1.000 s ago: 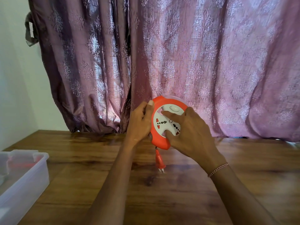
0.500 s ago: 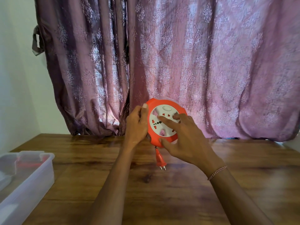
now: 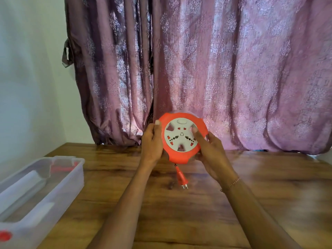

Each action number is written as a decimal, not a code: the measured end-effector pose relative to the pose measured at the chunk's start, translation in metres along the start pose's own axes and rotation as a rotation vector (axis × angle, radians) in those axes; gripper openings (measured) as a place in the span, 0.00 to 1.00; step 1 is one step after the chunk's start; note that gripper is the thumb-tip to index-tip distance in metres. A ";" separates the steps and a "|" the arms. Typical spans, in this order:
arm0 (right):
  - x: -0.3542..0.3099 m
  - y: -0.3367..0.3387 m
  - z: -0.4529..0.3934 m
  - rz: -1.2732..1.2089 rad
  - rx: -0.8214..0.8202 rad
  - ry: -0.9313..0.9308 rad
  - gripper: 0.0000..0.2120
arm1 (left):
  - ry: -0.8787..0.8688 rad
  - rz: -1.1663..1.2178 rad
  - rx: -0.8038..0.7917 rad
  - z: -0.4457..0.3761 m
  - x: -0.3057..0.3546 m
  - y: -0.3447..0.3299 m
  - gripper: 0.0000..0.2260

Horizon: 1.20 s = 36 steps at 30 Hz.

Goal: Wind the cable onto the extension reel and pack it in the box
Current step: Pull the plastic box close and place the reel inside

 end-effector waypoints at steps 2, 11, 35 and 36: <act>0.002 -0.008 0.005 -0.047 0.069 0.019 0.29 | -0.003 0.010 -0.041 0.006 0.001 0.007 0.25; -0.006 -0.035 0.033 -0.122 0.164 0.035 0.20 | -0.282 -0.776 0.102 0.002 0.036 0.094 0.13; -0.014 -0.041 0.085 -0.083 0.117 -0.046 0.22 | -0.215 -1.599 -0.183 0.047 -0.010 0.172 0.15; -0.014 -0.039 0.084 -0.080 0.125 -0.049 0.23 | -0.263 -1.565 -0.231 0.050 -0.012 0.164 0.15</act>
Point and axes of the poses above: each hand's wrist, its own z-axis away from the middle knuckle, its own y-axis out of the back of the hand, x = y × z, the point moved 3 cm from there along -z, towards the middle knuckle, and after that the axes turned 11 degrees about x, right-handed, at the moved point
